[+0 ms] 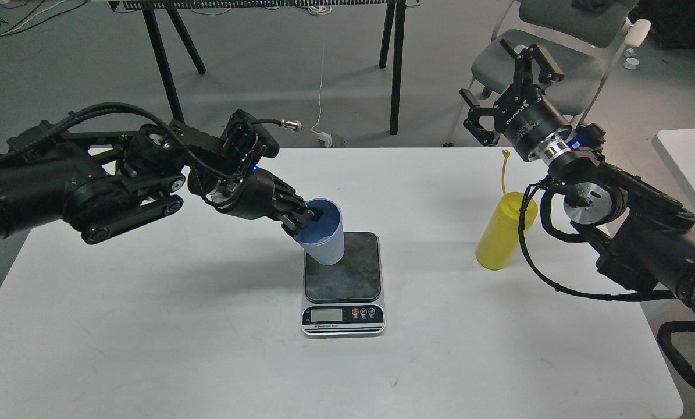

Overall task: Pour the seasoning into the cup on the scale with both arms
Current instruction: 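Carry the blue cup over and lower it onto the scale, then open the left gripper and lift it away from the cup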

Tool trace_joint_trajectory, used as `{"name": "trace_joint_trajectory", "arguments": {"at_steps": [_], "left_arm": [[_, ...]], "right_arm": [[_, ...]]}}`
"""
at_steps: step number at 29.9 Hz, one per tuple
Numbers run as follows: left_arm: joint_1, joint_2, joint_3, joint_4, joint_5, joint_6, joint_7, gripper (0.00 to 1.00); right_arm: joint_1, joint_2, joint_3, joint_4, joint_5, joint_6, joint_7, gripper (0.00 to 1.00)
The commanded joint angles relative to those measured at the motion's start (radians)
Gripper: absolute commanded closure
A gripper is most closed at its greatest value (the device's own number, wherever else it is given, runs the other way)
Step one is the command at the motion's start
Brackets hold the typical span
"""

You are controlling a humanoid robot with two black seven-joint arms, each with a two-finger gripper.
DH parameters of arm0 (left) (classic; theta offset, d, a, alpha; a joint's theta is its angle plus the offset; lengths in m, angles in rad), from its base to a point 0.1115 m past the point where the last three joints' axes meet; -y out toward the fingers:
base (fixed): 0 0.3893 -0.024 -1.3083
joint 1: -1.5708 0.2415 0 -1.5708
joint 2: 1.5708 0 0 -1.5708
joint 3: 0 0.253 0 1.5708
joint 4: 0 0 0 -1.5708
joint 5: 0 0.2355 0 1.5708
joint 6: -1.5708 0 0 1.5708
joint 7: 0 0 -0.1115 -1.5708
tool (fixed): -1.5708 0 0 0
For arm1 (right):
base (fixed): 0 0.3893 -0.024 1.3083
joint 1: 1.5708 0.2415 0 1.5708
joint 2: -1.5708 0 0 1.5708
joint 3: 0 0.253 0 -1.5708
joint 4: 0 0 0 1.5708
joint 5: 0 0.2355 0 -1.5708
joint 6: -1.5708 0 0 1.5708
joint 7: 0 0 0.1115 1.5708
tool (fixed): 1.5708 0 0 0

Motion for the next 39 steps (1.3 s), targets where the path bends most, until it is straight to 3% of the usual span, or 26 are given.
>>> {"name": "trace_joint_trajectory", "arguments": {"at_steps": [1,18,22,25,29,36,39], "left_arm": [[0.000,-0.041,0.002,0.029,0.000,-0.002,0.000,0.94],[0.035,-0.125,-0.003,0.122,-0.010,-0.001,0.000,0.89],[0.043,-0.125,-0.006,0.122,-0.037,0.001,0.000,0.72],[0.041,-0.124,-0.010,0.121,-0.086,-0.001,0.000,0.48],[0.037,-0.115,-0.013,0.112,-0.175,-0.005,0.000,0.25],[-0.002,-0.041,-0.059,0.118,-0.385,-0.005,0.000,0.16],[-0.016,0.016,-0.148,0.118,-0.544,-0.007,0.000,0.14]], "right_arm": [[0.000,0.000,0.000,-0.003,0.000,0.000,0.000,0.00],[-0.003,0.000,0.000,-0.003,0.000,0.000,0.000,0.00],[-0.003,0.002,0.000,-0.003,0.000,0.000,0.000,0.00],[-0.005,0.000,0.000,-0.003,0.000,0.000,0.000,0.00],[-0.005,0.000,0.002,-0.001,0.000,0.000,0.000,0.00],[-0.005,0.000,0.002,-0.003,0.000,0.000,0.000,0.00],[-0.011,-0.001,0.012,-0.001,0.005,0.000,0.000,0.00]]}}
